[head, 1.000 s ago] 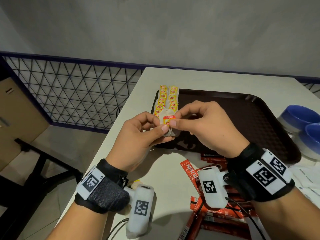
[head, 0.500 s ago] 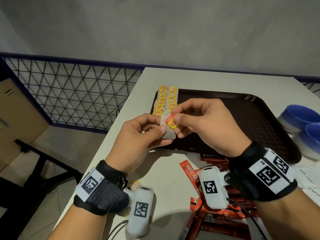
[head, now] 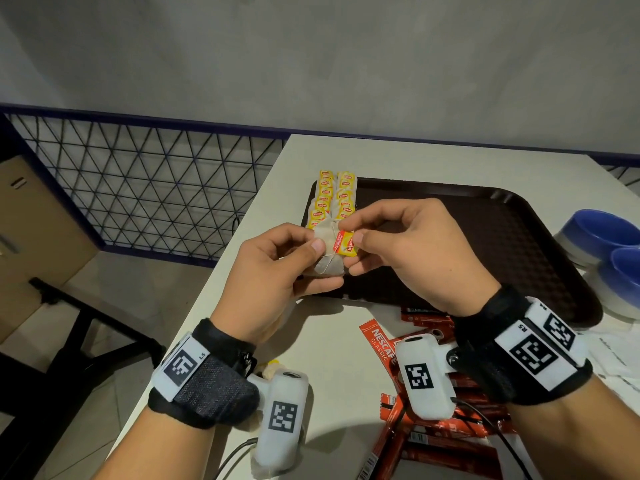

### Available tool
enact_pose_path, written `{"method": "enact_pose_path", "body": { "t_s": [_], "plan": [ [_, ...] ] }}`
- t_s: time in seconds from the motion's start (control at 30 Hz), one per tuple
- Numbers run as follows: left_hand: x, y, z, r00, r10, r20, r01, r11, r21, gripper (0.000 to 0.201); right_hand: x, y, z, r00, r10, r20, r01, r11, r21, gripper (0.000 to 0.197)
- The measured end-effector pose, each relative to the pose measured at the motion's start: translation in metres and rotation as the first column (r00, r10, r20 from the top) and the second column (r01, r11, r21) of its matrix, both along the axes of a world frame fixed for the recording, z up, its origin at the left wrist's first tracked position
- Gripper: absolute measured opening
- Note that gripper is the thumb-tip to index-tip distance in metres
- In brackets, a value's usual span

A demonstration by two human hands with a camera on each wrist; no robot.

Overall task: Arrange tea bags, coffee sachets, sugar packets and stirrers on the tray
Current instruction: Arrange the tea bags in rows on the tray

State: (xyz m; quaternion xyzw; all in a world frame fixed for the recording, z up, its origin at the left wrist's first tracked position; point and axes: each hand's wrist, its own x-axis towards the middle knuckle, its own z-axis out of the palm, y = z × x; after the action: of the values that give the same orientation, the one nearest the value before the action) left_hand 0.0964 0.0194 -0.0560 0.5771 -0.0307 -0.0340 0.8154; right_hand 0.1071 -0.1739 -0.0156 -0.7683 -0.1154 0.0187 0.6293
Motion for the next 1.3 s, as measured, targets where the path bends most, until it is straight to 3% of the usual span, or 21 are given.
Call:
{"method": "enact_pose_path", "body": {
  "t_s": [0.2, 0.43, 0.6, 1.1, 1.3],
  "plan": [
    [0.0010, -0.0014, -0.0024, 1.000, 0.012, 0.009, -0.012, 1.000, 0.003, 0.006, 0.0018, -0.0016, -0.0031, 0.996, 0.007, 0.091, 0.003, 0.993, -0.114, 0.026],
    [0.0024, -0.0015, -0.0050, 1.000, 0.016, 0.023, -0.016, 1.000, 0.006, 0.008, 0.0017, -0.0011, -0.0030, 0.999, 0.023, 0.044, -0.022, 1.000, -0.005, 0.026],
    [0.0026, -0.0014, -0.0047, 0.999, 0.024, 0.031, -0.024, 1.000, 0.000, 0.007, 0.0010, -0.0019, -0.0003, 0.999, -0.009, 0.046, 0.010, 1.000, -0.022, 0.019],
    [0.0023, -0.0009, -0.0026, 0.998, 0.039, 0.056, -0.038, 0.999, -0.016, 0.004, 0.0037, -0.0002, -0.0016, 0.991, -0.002, -0.133, 0.016, 0.995, 0.103, 0.015],
    [-0.0010, -0.0013, -0.0021, 0.997, 0.008, 0.082, -0.011, 0.999, 0.035, 0.023, 0.0034, 0.0036, -0.0071, 0.997, -0.022, -0.071, 0.024, 0.999, 0.032, 0.011]
  ]
}}
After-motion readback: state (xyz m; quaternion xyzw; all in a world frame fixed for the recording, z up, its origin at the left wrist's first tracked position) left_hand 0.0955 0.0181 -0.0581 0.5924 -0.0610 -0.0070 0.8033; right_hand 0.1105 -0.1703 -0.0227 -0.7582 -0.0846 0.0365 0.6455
